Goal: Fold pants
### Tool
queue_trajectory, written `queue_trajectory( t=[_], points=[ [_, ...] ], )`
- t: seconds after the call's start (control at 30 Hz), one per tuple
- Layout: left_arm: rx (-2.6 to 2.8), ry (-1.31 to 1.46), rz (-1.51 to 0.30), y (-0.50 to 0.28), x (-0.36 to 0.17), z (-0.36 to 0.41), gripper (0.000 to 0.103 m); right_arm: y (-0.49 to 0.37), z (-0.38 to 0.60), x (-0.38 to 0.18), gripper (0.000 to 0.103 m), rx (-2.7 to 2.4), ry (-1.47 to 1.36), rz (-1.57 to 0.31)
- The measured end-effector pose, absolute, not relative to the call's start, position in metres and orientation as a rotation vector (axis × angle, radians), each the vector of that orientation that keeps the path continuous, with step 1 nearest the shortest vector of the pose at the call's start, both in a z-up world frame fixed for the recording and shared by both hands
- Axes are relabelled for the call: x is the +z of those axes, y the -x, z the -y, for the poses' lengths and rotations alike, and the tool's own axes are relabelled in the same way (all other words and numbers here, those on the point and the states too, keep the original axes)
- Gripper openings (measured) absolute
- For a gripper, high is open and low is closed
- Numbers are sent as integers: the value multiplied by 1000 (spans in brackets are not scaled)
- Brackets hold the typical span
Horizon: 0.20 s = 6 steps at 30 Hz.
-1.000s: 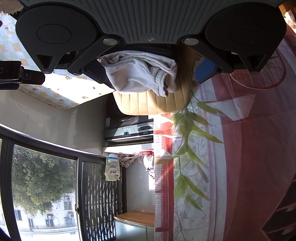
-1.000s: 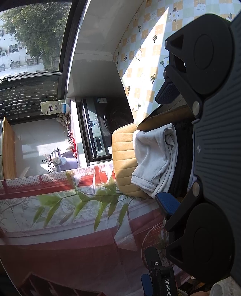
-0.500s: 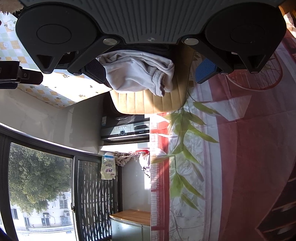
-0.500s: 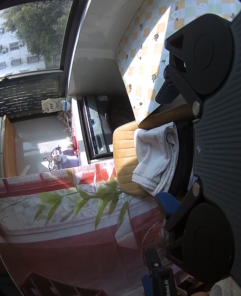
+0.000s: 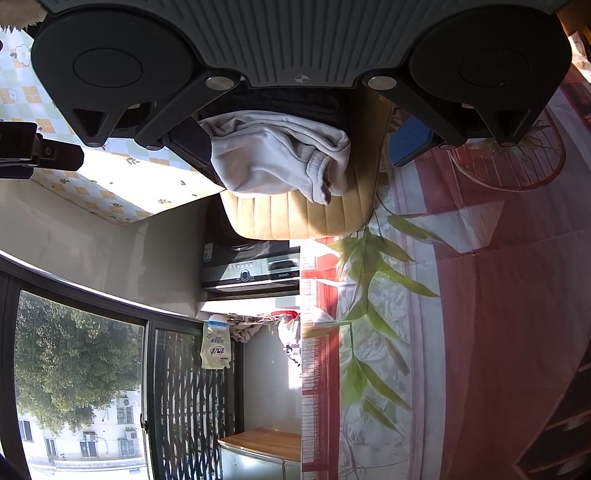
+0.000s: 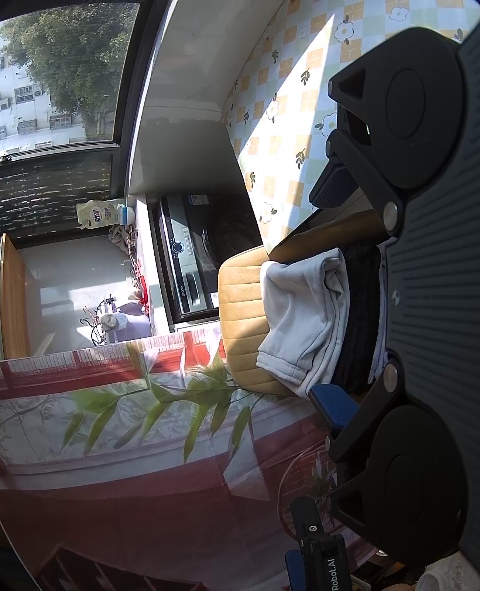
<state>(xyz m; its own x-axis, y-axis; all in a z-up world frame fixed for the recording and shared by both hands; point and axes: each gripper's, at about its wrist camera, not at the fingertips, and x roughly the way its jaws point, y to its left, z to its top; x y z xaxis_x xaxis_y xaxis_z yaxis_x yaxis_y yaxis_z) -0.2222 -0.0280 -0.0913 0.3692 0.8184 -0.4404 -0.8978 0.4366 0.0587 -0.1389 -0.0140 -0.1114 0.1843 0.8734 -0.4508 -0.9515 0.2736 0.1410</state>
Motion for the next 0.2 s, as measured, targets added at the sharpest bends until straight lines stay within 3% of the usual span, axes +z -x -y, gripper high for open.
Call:
queue_trajectory(
  t=[0.2],
  points=[
    [1111, 212, -441, 222, -92, 29, 103, 138, 14, -111, 103, 1295, 187, -499]
  ],
)
